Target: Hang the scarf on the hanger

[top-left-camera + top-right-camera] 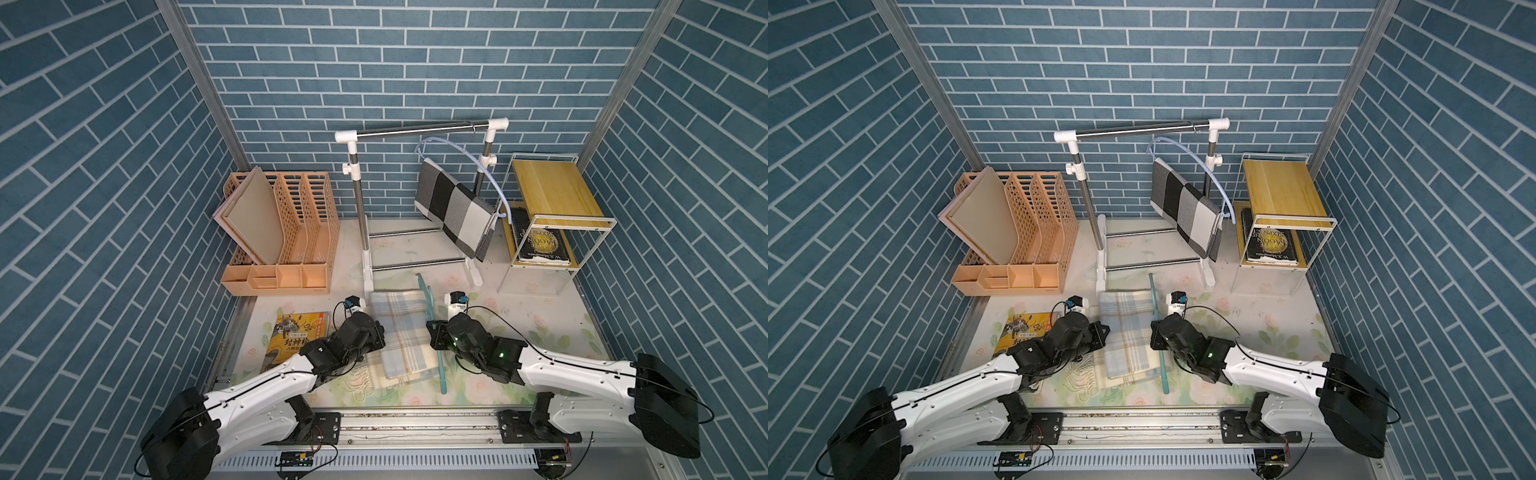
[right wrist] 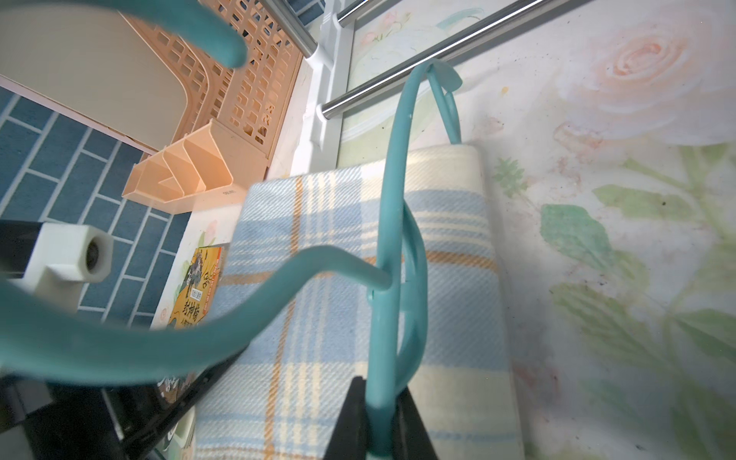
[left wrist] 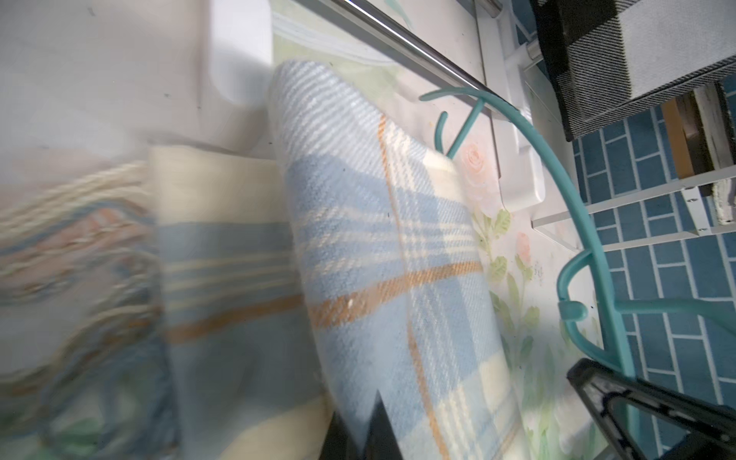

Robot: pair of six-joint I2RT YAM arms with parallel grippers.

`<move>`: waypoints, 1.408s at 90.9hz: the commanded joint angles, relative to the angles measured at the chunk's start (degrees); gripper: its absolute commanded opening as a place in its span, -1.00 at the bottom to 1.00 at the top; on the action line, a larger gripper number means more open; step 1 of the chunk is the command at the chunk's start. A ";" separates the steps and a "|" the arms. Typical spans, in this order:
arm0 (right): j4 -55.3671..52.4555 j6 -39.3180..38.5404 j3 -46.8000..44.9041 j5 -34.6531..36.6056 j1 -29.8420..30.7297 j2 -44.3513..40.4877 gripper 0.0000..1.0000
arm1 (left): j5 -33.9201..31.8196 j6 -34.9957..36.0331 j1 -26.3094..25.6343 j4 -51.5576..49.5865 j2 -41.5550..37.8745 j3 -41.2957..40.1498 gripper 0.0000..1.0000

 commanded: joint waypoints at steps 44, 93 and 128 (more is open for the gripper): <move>-1.33 -3.47 2.91 -2.17 -1.66 4.32 -1.00 | -2.64 -3.38 0.77 -0.77 -0.13 -7.74 -1.00; -3.89 -6.39 5.82 -5.22 -2.40 1.83 -1.00 | -7.49 2.71 0.75 -12.23 -6.21 3.28 0.92; -14.58 -11.83 16.66 -6.16 -2.99 -3.78 -1.00 | -8.01 7.98 0.77 -9.38 -8.64 13.75 0.95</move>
